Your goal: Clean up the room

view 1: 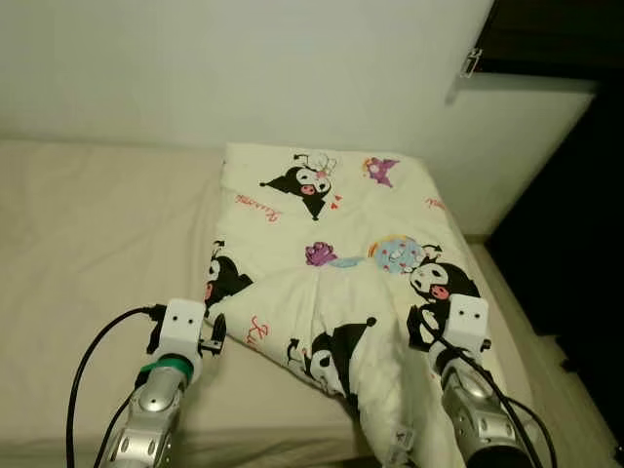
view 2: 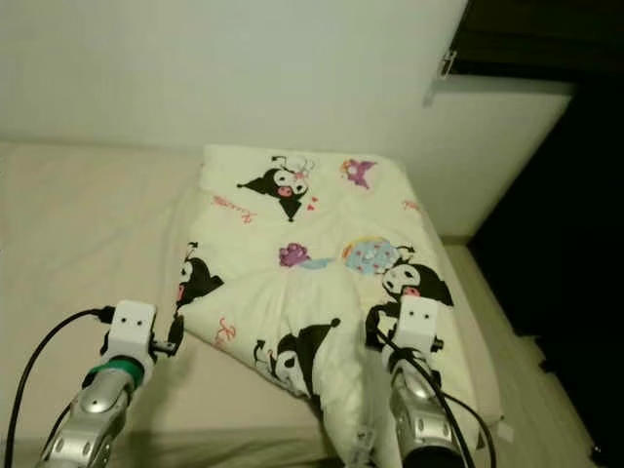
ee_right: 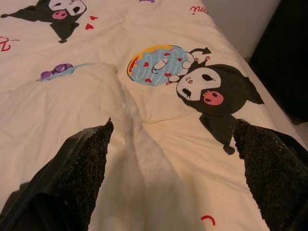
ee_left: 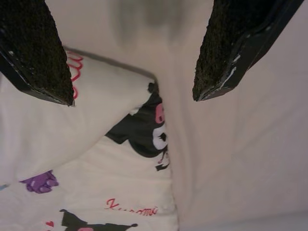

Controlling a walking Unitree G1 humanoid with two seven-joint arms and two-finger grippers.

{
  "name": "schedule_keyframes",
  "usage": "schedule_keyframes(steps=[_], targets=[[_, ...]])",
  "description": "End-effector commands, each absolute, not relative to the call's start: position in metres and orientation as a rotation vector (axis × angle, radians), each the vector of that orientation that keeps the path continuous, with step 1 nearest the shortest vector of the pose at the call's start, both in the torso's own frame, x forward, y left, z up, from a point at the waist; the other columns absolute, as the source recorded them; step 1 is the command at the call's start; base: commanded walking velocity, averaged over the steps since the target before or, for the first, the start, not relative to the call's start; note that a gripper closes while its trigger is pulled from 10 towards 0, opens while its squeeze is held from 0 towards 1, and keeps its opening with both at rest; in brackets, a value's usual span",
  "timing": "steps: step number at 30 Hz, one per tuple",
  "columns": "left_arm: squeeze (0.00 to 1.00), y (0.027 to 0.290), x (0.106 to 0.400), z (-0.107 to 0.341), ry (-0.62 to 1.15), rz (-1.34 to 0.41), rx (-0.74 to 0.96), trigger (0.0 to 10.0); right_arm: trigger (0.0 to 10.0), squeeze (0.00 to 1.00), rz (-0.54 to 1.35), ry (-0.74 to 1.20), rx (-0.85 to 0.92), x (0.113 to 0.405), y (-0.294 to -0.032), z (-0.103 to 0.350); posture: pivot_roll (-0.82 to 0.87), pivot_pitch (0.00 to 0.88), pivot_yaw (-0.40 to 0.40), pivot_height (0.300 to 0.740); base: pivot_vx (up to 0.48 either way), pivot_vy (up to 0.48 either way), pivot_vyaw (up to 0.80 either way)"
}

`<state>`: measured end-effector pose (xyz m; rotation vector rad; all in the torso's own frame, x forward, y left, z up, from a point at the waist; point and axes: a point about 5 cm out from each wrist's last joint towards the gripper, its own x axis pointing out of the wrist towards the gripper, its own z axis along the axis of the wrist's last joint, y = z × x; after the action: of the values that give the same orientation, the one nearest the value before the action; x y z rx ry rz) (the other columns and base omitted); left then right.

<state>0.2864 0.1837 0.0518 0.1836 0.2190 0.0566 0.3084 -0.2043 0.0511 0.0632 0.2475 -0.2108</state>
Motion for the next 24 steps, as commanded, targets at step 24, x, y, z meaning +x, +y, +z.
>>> schedule_keyframes(steps=[24], targets=[[0.00, 0.190, 0.290, 0.071, 0.119, 0.046, 0.231, 10.0, 10.0, 0.00, -0.283, 0.166, 0.117, 0.312, -0.223, 0.061, 0.03, 0.010, 0.000, 0.580, 0.000, 0.000, 0.00]])
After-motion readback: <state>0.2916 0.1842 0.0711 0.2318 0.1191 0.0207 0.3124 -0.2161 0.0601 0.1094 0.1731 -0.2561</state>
